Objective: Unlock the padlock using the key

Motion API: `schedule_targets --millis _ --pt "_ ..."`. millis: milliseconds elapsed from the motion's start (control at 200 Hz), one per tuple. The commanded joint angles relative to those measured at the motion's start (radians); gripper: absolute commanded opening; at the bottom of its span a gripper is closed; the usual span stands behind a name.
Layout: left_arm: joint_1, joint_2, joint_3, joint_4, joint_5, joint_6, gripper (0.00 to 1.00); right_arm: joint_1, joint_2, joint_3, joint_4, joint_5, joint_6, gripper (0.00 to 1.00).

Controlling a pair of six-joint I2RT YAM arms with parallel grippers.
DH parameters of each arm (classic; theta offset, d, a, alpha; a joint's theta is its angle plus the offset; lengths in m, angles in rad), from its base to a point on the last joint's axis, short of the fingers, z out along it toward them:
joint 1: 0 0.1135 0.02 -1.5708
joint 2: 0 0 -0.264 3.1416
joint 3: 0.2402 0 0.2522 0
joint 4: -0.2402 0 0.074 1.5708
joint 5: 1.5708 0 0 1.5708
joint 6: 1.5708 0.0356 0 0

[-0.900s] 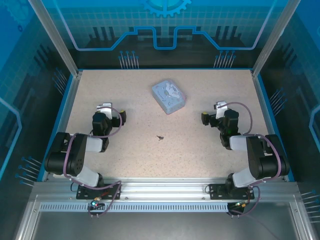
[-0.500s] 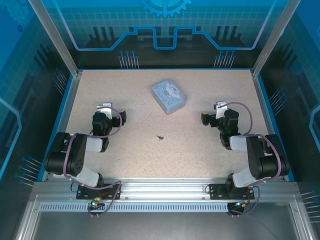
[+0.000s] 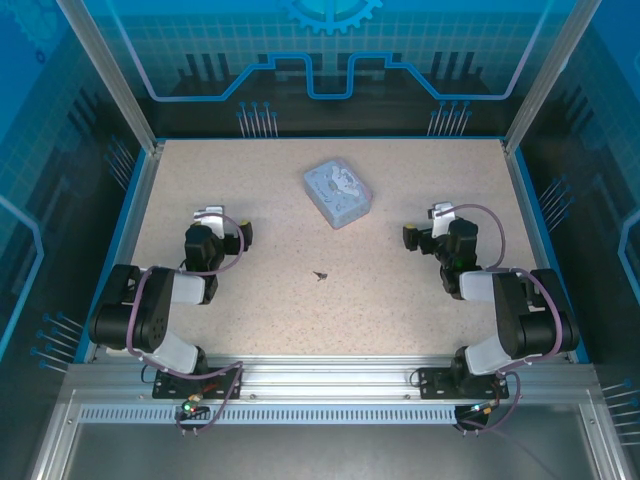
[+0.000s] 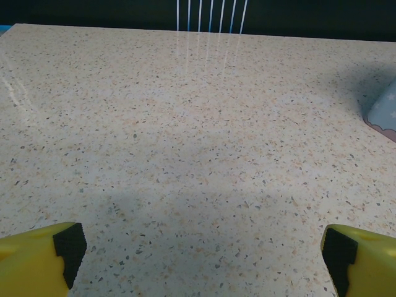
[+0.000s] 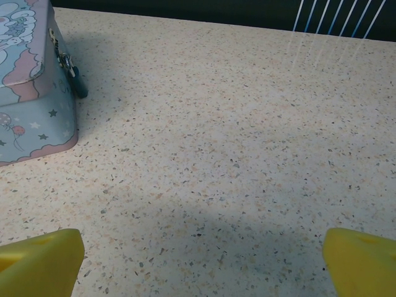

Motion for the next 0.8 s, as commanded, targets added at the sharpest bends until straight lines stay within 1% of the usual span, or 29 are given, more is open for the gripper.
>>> schedule_targets --millis 0,135,365,420,495,540,610,670,710,795 --pt "0.016 0.006 0.022 -0.010 0.031 -0.002 0.99 -0.016 0.005 0.017 -0.001 -0.022 -0.003 1.00" --pt "0.022 0.007 0.025 -0.014 0.043 -0.004 0.99 -0.023 0.005 0.015 0.000 -0.039 -0.002 1.00" --pt "0.025 0.004 0.022 -0.009 0.052 -0.006 0.99 -0.022 0.000 0.018 -0.004 -0.028 0.001 1.00" --pt "0.025 -0.023 0.038 -0.058 0.035 -0.010 0.99 -0.021 -0.036 0.060 -0.111 -0.001 0.013 1.00" --pt "0.022 -0.083 0.107 -0.234 -0.025 -0.026 0.99 -0.023 -0.112 0.153 -0.349 0.009 0.038 1.00" --pt "0.022 -0.112 0.151 -0.332 -0.039 -0.027 0.99 -0.025 -0.144 0.197 -0.442 0.016 0.072 1.00" --pt "0.007 -0.143 0.204 -0.433 -0.051 -0.015 0.99 -0.032 -0.186 0.251 -0.577 0.042 0.187 1.00" --pt "-0.009 -0.171 0.237 -0.478 -0.065 -0.039 0.99 -0.059 -0.191 0.302 -0.682 0.045 0.328 1.00" --pt "-0.015 -0.191 0.258 -0.508 -0.063 -0.073 0.99 -0.082 -0.174 0.346 -0.738 0.008 0.387 1.00" --pt "-0.025 -0.224 0.321 -0.605 -0.075 -0.181 0.99 -0.092 -0.120 0.443 -0.836 -0.090 0.412 1.00"
